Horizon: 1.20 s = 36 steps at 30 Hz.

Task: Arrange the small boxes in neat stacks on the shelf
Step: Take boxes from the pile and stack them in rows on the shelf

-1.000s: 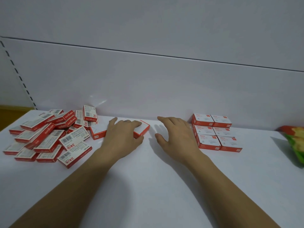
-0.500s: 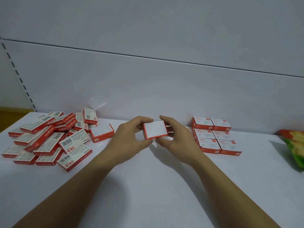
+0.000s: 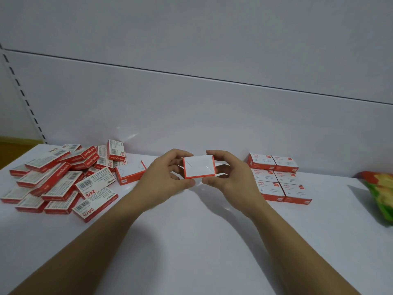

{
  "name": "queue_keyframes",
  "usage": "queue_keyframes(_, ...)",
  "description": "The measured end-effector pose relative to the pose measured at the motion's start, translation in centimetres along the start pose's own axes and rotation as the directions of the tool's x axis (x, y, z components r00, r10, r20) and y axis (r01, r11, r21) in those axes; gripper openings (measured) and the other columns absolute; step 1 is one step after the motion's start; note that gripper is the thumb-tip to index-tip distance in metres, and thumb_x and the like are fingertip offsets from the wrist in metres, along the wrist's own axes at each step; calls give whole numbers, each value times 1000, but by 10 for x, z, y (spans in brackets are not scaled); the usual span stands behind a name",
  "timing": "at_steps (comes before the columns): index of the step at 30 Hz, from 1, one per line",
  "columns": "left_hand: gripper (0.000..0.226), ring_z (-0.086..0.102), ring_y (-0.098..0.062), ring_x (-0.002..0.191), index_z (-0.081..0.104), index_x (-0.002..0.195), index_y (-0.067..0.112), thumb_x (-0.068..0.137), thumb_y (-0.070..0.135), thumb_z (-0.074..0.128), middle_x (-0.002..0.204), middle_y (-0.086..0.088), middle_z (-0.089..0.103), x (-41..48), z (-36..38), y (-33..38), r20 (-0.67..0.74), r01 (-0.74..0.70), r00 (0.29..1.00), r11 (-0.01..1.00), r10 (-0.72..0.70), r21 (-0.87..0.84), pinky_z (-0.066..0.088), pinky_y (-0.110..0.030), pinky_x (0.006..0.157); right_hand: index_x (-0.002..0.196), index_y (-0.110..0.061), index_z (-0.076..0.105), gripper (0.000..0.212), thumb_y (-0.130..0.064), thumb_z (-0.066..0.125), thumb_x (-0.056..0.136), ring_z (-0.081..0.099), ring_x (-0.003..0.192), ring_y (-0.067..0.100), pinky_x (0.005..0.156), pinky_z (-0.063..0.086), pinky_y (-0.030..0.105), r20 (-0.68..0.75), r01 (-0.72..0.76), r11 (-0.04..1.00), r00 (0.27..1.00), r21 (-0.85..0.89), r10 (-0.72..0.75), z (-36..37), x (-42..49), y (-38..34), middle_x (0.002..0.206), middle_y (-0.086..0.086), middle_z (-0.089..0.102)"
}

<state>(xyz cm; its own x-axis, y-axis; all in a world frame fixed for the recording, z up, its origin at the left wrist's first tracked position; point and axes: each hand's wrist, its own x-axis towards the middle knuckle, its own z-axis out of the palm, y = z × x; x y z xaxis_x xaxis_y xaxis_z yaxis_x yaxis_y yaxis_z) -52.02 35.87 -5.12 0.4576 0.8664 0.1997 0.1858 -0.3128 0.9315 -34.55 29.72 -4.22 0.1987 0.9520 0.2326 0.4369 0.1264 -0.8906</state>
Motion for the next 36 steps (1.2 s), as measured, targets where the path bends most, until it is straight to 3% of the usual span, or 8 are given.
queue_keyframes(4, 51, 66, -14, 80, 59, 113, 25, 71, 7, 81, 97, 6, 67, -1, 0, -1, -41, -37, 998, 999, 39, 38, 58, -30, 70, 127, -31, 55, 62, -4, 76, 76, 68, 90, 7, 77, 56, 21, -5, -7, 1000, 1000, -3, 7, 1, -1, 1, 113, -10, 67)
queue_keyframes(7, 49, 61, -11, 81, 58, 115, 27, 73, 12, 79, 93, 12, 62, -4, 1, 0, -79, -164, 979, 958, 187, 236, 52, -18, 71, 131, -33, 52, 58, -19, 75, 80, 63, 101, 4, 86, 53, 24, 28, -61, 998, 998, 15, 61, 4, -2, -2, 114, -12, 65)
queue_keyframes(12, 47, 57, -9, 85, 58, 117, 23, 76, 16, 77, 98, 13, 58, -9, 6, -2, 5, -333, 933, 862, 359, 382, 50, -20, 77, 134, -32, 49, 67, -45, 75, 74, 60, 99, 0, 79, 46, 17, 36, -161, 986, 986, -37, 162, 9, -6, -6, 112, -14, 63)
queue_keyframes(18, 48, 51, -7, 105, 55, 117, 30, 76, 34, 78, 112, 13, 49, -7, 8, -2, 21, -340, 933, 864, 358, 372, 44, -16, 86, 134, -22, 51, 57, -24, 64, 79, 66, 104, 16, 99, 48, 37, 160, -259, 922, 962, 286, 221, 5, -3, -3, 113, 2, 68)
queue_keyframes(23, 49, 51, 1, 106, 50, 115, 39, 75, 37, 79, 113, 19, 51, -6, 3, -2, 73, -251, 968, 912, 241, 324, 51, -19, 83, 129, -1, 55, 54, -13, 45, 77, 58, 116, 37, 101, 46, 50, 367, -295, 753, 927, 588, 76, 1, -2, 1, 125, 22, 61)
queue_keyframes(26, 46, 54, -3, 97, 55, 107, 37, 70, 34, 83, 104, 16, 54, -6, 3, -1, 45, -257, 965, 906, 257, 336, 51, -19, 73, 123, -4, 62, 41, -17, 46, 88, 60, 114, 36, 98, 49, 45, 374, -272, 807, 925, 524, 69, -1, -1, 1, 120, 20, 65)
queue_keyframes(29, 49, 56, -6, 95, 59, 106, 30, 66, 22, 86, 105, 11, 52, -5, 4, 0, -26, -234, 967, 925, 253, 299, 53, -18, 68, 114, -8, 68, 25, -11, 55, 93, 66, 104, 28, 85, 55, 36, 197, -237, 891, 965, 388, 171, 1, 2, 3, 105, 12, 72)
queue_keyframes(36, 50, 58, -8, 98, 60, 103, 31, 65, 14, 87, 109, 11, 52, -5, 6, 1, -41, -180, 982, 977, 185, 116, 52, -17, 62, 109, -6, 69, 22, -6, 55, 93, 68, 91, 21, 77, 54, 33, 130, -222, 881, 974, 418, 184, 0, 1, 1, 100, 12, 74)
